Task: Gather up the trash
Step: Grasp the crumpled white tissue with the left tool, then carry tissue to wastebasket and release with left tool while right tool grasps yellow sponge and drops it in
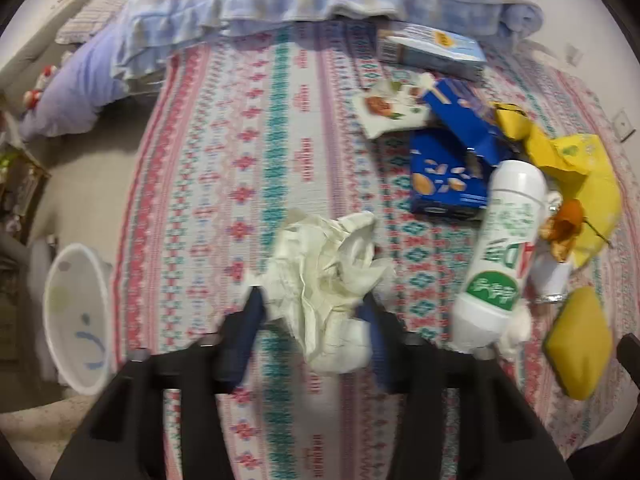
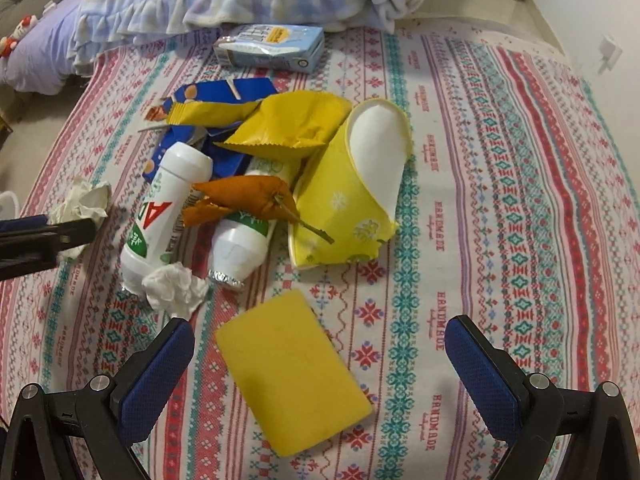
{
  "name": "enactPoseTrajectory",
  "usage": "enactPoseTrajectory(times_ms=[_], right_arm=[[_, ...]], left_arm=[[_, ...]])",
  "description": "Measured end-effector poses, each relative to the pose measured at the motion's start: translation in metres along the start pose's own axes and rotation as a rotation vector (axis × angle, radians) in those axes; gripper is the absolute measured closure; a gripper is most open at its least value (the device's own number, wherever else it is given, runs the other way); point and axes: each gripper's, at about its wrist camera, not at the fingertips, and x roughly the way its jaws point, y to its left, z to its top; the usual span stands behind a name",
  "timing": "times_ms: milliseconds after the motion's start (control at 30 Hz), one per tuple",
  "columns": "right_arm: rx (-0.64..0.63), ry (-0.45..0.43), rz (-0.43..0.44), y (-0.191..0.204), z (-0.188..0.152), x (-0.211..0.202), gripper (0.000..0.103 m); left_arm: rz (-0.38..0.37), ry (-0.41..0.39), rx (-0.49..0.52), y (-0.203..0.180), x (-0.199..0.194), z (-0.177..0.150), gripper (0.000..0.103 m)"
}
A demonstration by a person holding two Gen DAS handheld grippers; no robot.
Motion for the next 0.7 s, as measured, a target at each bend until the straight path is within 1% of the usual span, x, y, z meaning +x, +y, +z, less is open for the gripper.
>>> enactPoseTrajectory(times_ms=[33,100,133,200,267,300,367,433,567,667,700], right_arm=[[-0.001,0.003,-0.002,-0.001,0.0,0.001,0.0],[-0.001,0.012,-0.004,-0.004,-0.001,0.003,0.0],[-0.003,0.018,-0.002,-0.005,-0.002,0.004,0.0],[-0.024,0.036,0.005,-0.004,-0.006,0.007,0.0],[-0.087,0.052,0.007,0.005,-0.012,0.01,0.0],[-0.117,0.054,0.001,0.01,-0.014,0.011,0.0],[-0.187,0.057,-0.015,0.02,-0.021,0.013,0.001],[-0.227,0.058,-0.036,0.026,-0.025,0.016,0.002],[-0.266,0.065,-0.081,0.027,-0.029,0.019,0.004],[-0.28,0.07,-0.086,0.025,-0.03,0.019,0.008],[-0.284,0.071,-0.09,0.025,-0.03,0.02,0.011]], left_arm=[[-0.025,-0.004,-0.023,0.006,-0.003,0.0,0.072],[-0.079,-0.008,-0.058,0.015,-0.006,0.0,0.075],[-0.101,-0.013,-0.071,0.019,-0.008,-0.002,0.075],[-0.121,-0.012,-0.088,0.025,-0.005,-0.004,0.076],[-0.14,-0.01,-0.113,0.031,-0.001,0.0,0.076],[-0.162,-0.007,-0.138,0.037,0.0,0.0,0.076],[-0.195,-0.001,-0.18,0.044,0.001,0.0,0.076],[-0.222,0.004,-0.224,0.052,0.001,0.001,0.077],[-0.226,0.0,-0.268,0.061,-0.002,-0.001,0.079],[-0.23,-0.006,-0.301,0.066,-0.008,-0.004,0.08],[-0.227,-0.013,-0.306,0.068,-0.012,-0.005,0.08]])
